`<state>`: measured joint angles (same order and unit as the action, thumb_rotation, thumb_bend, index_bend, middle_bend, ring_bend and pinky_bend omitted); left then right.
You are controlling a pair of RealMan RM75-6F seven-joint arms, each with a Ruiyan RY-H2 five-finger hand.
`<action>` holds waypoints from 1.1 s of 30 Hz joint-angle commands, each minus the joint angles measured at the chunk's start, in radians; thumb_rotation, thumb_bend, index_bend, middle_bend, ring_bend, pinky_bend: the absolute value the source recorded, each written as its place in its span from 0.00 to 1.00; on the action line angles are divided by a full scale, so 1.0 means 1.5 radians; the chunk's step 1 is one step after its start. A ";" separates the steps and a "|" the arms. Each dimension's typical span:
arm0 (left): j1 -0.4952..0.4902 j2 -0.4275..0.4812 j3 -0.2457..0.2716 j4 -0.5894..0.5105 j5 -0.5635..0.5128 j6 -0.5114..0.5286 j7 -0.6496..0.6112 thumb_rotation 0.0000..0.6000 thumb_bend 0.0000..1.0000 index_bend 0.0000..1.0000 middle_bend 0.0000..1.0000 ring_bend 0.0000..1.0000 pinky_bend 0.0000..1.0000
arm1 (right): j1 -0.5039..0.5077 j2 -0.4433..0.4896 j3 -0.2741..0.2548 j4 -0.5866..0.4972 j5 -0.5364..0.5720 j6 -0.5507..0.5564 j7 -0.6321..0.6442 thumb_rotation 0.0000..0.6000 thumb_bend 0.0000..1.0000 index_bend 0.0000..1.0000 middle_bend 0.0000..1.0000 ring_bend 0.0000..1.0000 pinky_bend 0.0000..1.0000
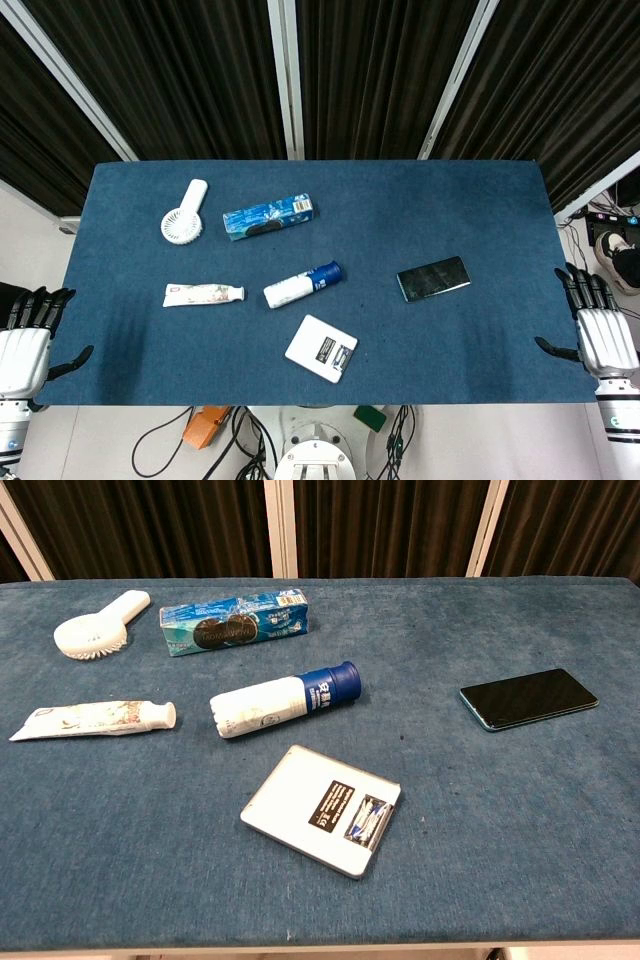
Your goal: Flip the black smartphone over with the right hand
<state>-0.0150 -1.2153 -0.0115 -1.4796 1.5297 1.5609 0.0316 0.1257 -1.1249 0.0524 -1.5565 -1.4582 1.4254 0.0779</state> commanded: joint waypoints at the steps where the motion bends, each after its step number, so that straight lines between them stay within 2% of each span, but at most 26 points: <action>1: 0.000 0.002 -0.002 -0.003 -0.002 0.000 0.001 1.00 0.21 0.12 0.11 0.05 0.00 | 0.009 -0.006 0.003 0.006 0.001 -0.014 -0.003 1.00 0.18 0.00 0.00 0.00 0.04; 6: -0.002 0.004 -0.003 -0.009 0.001 -0.001 0.006 1.00 0.21 0.12 0.11 0.05 0.00 | 0.058 -0.028 0.014 0.035 0.022 -0.100 -0.019 1.00 0.18 0.00 0.00 0.00 0.07; 10: -0.001 0.003 -0.004 -0.019 0.004 0.004 0.011 1.00 0.21 0.12 0.11 0.05 0.00 | 0.115 -0.060 0.032 0.065 0.029 -0.171 -0.039 1.00 0.18 0.09 0.00 0.00 0.09; 14: 0.000 0.005 -0.006 -0.029 -0.001 0.007 0.018 1.00 0.21 0.12 0.11 0.05 0.00 | 0.180 -0.124 0.046 0.126 0.046 -0.252 -0.074 1.00 0.18 0.19 0.00 0.00 0.09; 18: 0.001 0.006 -0.007 -0.034 -0.007 0.003 0.024 1.00 0.21 0.12 0.11 0.05 0.00 | 0.222 -0.175 0.050 0.172 0.062 -0.309 -0.101 1.00 0.18 0.21 0.00 0.00 0.09; 21: 0.001 0.006 -0.008 -0.034 -0.014 -0.003 0.026 1.00 0.21 0.12 0.11 0.05 0.00 | 0.244 -0.201 0.053 0.194 0.075 -0.338 -0.110 1.00 0.19 0.22 0.00 0.00 0.09; 27: -0.001 0.002 -0.009 -0.028 -0.025 -0.015 0.024 1.00 0.21 0.12 0.11 0.05 0.00 | 0.277 -0.233 0.057 0.222 0.092 -0.374 -0.124 1.00 0.31 0.24 0.00 0.00 0.09; 33: -0.002 -0.003 -0.011 -0.019 -0.031 -0.022 0.018 1.00 0.21 0.12 0.11 0.05 0.00 | 0.297 -0.254 0.057 0.246 0.108 -0.396 -0.138 1.00 0.35 0.28 0.00 0.00 0.09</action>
<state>-0.0185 -1.2190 -0.0270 -1.5081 1.4838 1.5285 0.0594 0.5674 -1.5014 0.1385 -1.1922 -1.3006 0.8365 -0.1249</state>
